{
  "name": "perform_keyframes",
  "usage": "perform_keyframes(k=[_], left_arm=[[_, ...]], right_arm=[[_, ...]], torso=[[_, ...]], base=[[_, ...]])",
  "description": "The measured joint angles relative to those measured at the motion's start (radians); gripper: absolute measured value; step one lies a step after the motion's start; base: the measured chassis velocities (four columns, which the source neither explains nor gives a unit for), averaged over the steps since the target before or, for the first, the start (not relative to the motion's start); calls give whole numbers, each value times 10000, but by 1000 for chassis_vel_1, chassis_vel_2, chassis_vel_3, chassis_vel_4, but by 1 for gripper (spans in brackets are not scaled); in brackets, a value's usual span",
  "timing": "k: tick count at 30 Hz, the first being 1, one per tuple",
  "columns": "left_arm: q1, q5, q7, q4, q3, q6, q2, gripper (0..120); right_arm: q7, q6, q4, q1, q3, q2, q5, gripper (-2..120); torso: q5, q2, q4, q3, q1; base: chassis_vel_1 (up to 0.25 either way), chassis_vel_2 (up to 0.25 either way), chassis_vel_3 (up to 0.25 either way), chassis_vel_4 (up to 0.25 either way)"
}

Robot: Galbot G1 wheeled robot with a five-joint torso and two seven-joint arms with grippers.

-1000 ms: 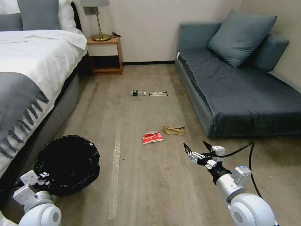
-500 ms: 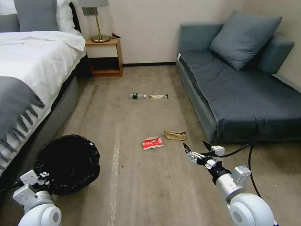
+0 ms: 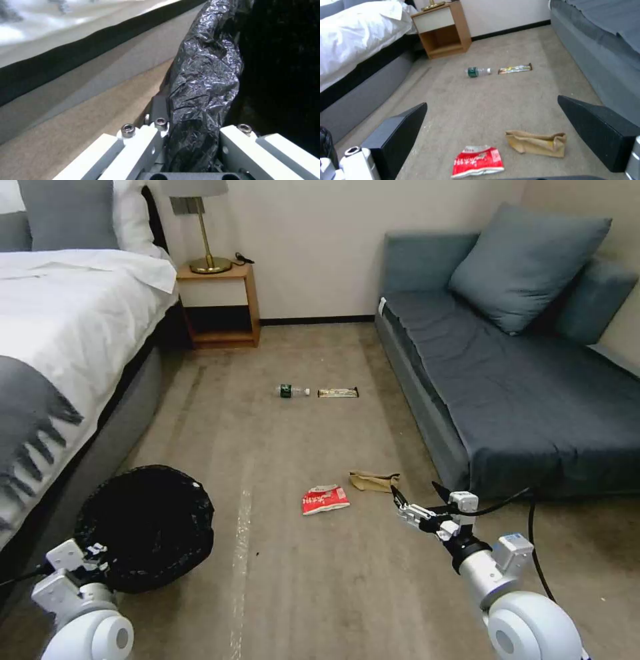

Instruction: Pick up the trash bin, then pick up the garbage on the floor and place it into the trash bin.

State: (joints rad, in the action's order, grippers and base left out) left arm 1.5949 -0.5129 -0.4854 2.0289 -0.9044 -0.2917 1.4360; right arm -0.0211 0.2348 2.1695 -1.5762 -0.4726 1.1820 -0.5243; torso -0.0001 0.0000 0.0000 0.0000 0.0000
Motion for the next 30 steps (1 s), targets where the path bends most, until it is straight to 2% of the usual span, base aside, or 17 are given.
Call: perform_keyframes(k=[30], left_arm=[[-337,106,1,-349,41,11,-87,4]], right_arm=[[18,32,-478,471,183,38,41,100]], torso=[[1,0,-1,0,-1]], base=[[-104,105,109,-105]])
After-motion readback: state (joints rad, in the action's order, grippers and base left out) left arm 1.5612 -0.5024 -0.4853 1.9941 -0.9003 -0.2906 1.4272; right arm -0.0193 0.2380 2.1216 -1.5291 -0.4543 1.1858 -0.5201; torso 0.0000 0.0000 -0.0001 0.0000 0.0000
